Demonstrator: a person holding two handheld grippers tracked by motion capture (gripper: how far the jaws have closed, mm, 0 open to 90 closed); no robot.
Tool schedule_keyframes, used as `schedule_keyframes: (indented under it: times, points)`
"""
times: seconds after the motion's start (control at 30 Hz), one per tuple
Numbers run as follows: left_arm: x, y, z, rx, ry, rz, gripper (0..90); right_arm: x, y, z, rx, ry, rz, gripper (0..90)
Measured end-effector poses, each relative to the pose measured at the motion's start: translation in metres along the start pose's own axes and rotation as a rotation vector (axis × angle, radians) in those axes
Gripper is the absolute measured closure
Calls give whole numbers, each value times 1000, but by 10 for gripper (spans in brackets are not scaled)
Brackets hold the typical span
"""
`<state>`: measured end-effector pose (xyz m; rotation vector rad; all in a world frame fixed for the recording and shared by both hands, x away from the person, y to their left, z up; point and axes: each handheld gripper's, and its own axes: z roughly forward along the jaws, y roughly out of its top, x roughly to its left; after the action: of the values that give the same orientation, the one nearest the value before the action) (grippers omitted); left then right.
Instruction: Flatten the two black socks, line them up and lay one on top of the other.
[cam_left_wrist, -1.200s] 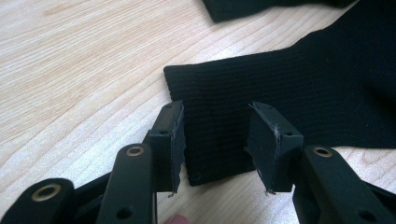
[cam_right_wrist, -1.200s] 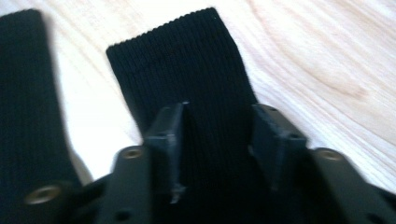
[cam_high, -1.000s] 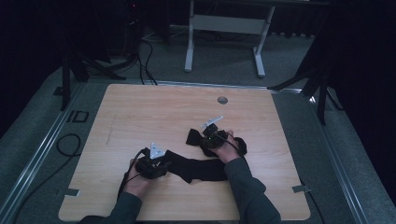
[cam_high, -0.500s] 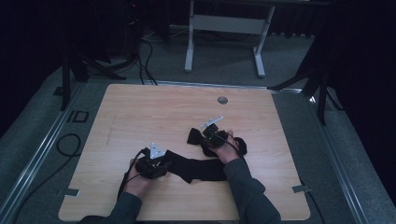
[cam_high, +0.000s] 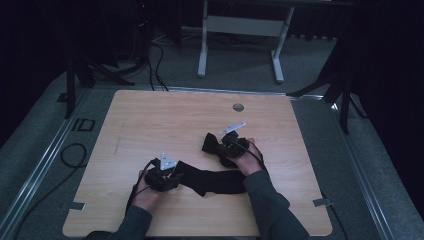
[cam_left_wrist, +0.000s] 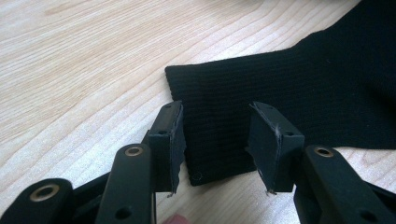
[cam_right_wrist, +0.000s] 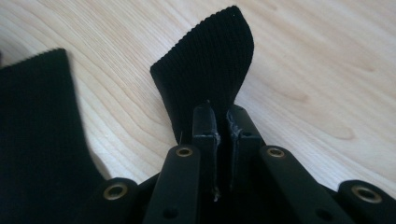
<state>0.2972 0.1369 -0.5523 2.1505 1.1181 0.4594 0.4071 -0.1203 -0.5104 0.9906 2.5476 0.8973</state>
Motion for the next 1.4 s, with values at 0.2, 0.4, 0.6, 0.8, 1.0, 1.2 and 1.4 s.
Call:
schedule_keyframes:
  times: [0.2, 0.4, 0.6, 0.8, 1.0, 1.2, 1.4]
  points:
    - [-2, 0, 1, 5, 1, 9, 561, -5, 2, -24, -61, 13, 26, 835]
    - [-3, 0, 1, 3, -3, 5, 561, -4, 4, -50, -130, 18, 27, 836]
    - [-5, 0, 3, 9, -7, 16, 562, -4, 5, -71, -177, 6, 14, 836]
    - [-7, 0, 3, 10, -10, 18, 561, -2, 4, -95, -223, -5, -3, 836]
    - [-9, 0, 4, 10, -13, 21, 561, 2, 2, -122, -274, -19, -18, 836]
    - [-9, 0, 4, 12, -14, 20, 561, 13, -8, -149, -318, -33, -43, 835]
    - [-9, 0, 4, 13, -15, 20, 562, 22, -22, -162, -310, -28, -52, 834]
